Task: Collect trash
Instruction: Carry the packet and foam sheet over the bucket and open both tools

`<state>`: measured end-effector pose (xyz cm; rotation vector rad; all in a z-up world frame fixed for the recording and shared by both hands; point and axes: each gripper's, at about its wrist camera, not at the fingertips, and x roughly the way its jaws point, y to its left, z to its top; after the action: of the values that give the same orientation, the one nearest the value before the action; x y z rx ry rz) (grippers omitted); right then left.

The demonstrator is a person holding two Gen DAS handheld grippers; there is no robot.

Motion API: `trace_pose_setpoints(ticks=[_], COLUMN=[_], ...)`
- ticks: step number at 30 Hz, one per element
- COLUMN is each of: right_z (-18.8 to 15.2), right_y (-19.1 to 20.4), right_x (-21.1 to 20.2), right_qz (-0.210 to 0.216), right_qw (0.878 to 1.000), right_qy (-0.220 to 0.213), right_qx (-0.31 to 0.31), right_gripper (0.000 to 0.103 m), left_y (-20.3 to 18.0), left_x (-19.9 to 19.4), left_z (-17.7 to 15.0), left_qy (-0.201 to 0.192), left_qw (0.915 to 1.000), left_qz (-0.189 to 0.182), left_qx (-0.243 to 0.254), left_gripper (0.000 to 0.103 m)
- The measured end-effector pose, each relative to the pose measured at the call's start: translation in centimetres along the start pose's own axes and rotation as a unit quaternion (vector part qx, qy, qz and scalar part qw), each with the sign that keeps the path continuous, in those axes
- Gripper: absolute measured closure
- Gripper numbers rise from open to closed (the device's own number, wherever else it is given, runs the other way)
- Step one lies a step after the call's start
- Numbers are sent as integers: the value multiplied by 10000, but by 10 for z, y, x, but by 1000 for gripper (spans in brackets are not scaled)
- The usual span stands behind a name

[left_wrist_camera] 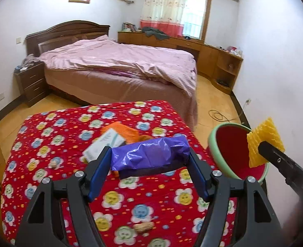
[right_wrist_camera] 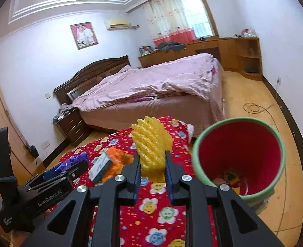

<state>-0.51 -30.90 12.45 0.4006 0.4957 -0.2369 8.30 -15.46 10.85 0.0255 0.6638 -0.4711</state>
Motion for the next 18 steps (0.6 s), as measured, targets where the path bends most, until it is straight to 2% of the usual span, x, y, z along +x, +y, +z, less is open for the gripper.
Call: trace_pose_setpoints(ticks=[11,18], right_z=[-13,-19], right_y=[-71,-114], right_x=[4,15], right_qz=[-270,-576], right_qw=[9979,9941], right_qy=[169,248], right_qx=[570,885], right_gripper=[81,81], left_y=[-61,-96], left_x=[40,66], left_z=[-2,-4], left_qy=[318,405], left_qw=[9980,9947], left_qz=[-212,-650], left_qx=[497,690], left_gripper=[31,31])
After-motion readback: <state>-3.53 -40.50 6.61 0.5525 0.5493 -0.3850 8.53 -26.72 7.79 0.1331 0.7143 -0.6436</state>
